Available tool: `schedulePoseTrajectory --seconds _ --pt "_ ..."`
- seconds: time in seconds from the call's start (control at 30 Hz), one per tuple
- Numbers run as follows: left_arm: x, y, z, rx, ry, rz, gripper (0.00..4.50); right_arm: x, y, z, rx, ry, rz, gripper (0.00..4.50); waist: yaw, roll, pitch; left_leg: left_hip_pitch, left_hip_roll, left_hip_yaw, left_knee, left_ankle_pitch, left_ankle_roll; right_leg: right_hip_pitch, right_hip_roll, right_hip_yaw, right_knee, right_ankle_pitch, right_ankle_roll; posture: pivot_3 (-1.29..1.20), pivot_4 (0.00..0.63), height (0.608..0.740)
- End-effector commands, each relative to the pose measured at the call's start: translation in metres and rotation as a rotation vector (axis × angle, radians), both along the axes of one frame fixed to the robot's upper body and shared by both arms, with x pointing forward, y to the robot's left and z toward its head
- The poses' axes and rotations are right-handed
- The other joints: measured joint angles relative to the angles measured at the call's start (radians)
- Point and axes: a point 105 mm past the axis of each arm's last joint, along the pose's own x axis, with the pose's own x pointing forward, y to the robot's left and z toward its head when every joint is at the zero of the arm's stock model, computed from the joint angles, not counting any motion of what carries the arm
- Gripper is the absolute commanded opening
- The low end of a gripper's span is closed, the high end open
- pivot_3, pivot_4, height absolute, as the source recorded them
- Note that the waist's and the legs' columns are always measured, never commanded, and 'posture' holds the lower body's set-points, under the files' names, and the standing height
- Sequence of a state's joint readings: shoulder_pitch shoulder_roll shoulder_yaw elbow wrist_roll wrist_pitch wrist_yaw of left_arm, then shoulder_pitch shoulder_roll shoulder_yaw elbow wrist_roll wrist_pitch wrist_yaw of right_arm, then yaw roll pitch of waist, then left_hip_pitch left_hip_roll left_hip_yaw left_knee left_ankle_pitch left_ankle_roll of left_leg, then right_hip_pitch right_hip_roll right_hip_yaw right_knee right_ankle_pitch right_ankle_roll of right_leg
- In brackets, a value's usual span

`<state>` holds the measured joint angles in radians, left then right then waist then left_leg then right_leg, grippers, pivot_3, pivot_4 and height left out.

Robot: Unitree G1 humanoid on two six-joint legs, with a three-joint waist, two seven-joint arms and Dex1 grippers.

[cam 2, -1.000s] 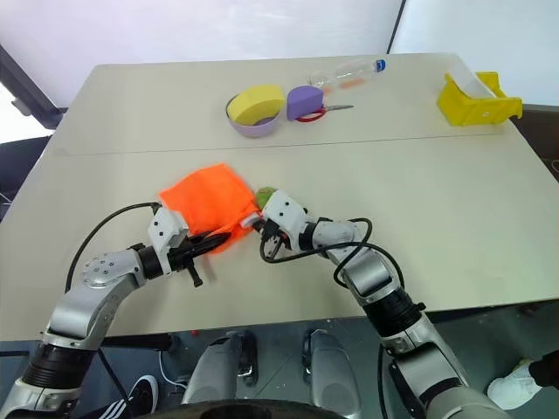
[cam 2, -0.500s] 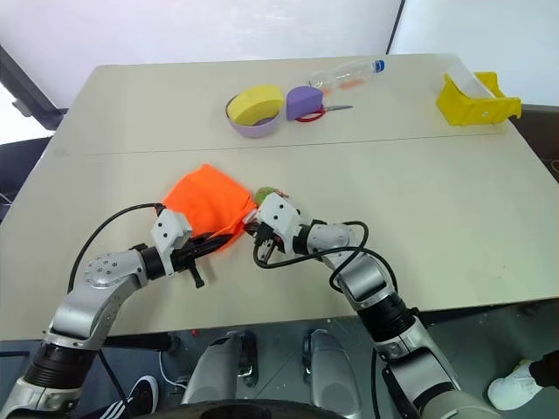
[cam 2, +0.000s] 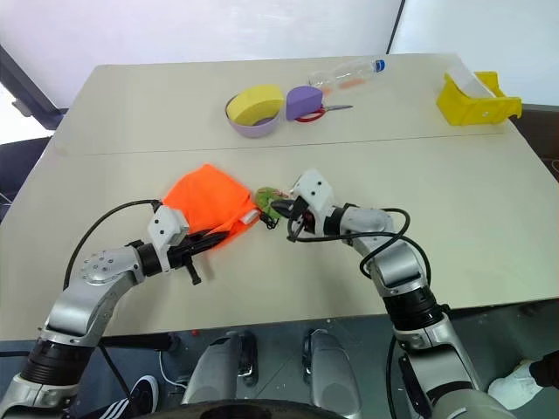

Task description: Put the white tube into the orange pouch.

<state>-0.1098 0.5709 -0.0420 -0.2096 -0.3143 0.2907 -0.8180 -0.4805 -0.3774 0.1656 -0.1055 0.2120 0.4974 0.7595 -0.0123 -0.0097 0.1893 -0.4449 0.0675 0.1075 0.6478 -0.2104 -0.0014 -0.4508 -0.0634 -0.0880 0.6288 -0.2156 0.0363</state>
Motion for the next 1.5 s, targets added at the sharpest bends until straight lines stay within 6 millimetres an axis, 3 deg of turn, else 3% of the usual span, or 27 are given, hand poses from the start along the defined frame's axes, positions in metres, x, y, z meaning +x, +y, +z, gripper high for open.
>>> schedulePoseTrajectory --seconds 0.03,0.13,0.2,0.3,0.53,0.77,0.87,1.07,1.23,1.33,1.5 --pt "-0.002 0.004 0.005 0.004 -0.028 -0.012 0.00 0.002 0.001 0.012 0.062 0.014 0.006 0.27 0.000 0.000 0.000 0.000 0.000 0.000 0.000 0.000 0.000 0.000 0.000 0.000 0.000 0.000 0.000 0.00 0.150 0.740" --pt "-0.003 0.004 0.004 0.004 -0.026 -0.016 0.00 0.017 0.000 0.011 0.044 0.004 -0.068 1.38 -0.001 0.000 0.000 0.000 0.000 0.000 0.000 0.000 0.000 0.000 0.000 0.000 0.000 0.000 0.000 0.00 0.150 0.740" --pt "-0.002 0.004 0.004 0.002 -0.028 -0.015 0.00 0.035 -0.002 0.013 0.040 -0.001 -0.165 2.53 -0.005 0.000 0.000 0.000 0.000 0.000 0.000 0.000 0.000 0.000 0.000 0.000 0.000 0.000 -0.001 0.00 0.150 0.740" --pt "-0.001 0.003 0.006 -0.007 -0.033 -0.011 0.00 0.045 0.008 0.021 0.111 0.039 -0.199 4.01 -0.003 0.000 0.000 0.000 0.000 0.000 0.000 0.000 0.000 -0.001 0.000 0.000 0.001 0.001 -0.002 0.00 0.150 0.740" --pt "-0.004 0.002 0.004 -0.012 -0.029 -0.012 0.00 0.048 0.024 -0.003 0.010 0.147 -0.189 4.01 -0.001 0.000 0.000 0.000 0.000 0.002 0.000 0.001 0.000 -0.001 0.000 0.001 0.002 0.001 -0.001 0.00 0.150 0.740" --pt "-0.006 0.001 0.004 -0.019 -0.027 -0.009 0.00 0.054 0.014 -0.022 -0.126 0.162 -0.218 4.01 -0.003 0.000 0.000 0.000 0.000 0.003 0.000 0.001 0.000 -0.002 0.000 0.001 0.002 0.001 -0.001 0.00 0.150 0.740" --pt "-0.007 0.001 0.004 -0.018 -0.028 -0.008 0.00 0.050 0.012 -0.031 -0.172 0.179 -0.195 3.12 -0.002 0.000 0.000 0.000 0.000 0.003 0.000 0.001 0.000 -0.002 0.000 0.001 0.002 0.001 -0.001 0.00 0.150 0.740" --pt "-0.006 0.001 0.004 -0.015 -0.029 -0.014 0.00 0.047 0.003 -0.030 -0.182 0.164 -0.191 0.21 0.000 0.000 0.000 0.000 0.000 0.003 0.000 0.001 0.000 -0.001 -0.001 0.001 0.002 0.001 -0.001 0.00 0.150 0.740" --pt "-0.006 -0.001 0.005 -0.021 -0.025 -0.024 0.00 0.053 -0.049 -0.017 -0.170 0.099 -0.366 0.06 0.005 0.000 0.000 0.000 0.000 0.003 0.000 0.001 0.000 0.000 -0.002 0.001 0.001 0.001 -0.001 0.00 0.150 0.740" --pt "-0.006 -0.001 0.005 -0.018 -0.024 -0.031 0.00 0.055 -0.077 0.001 -0.079 0.074 -0.480 0.06 0.003 0.000 0.000 0.000 -0.001 0.003 0.001 0.000 0.000 0.000 -0.002 0.001 0.001 0.001 -0.001 0.00 0.150 0.740" --pt "-0.003 -0.001 0.002 -0.002 -0.012 -0.048 0.00 0.053 -0.091 0.039 0.152 0.084 -0.541 0.06 -0.003 0.000 0.000 0.000 0.000 0.003 0.000 0.001 0.000 -0.002 0.000 0.001 0.002 0.001 -0.001 0.00 0.150 0.740"
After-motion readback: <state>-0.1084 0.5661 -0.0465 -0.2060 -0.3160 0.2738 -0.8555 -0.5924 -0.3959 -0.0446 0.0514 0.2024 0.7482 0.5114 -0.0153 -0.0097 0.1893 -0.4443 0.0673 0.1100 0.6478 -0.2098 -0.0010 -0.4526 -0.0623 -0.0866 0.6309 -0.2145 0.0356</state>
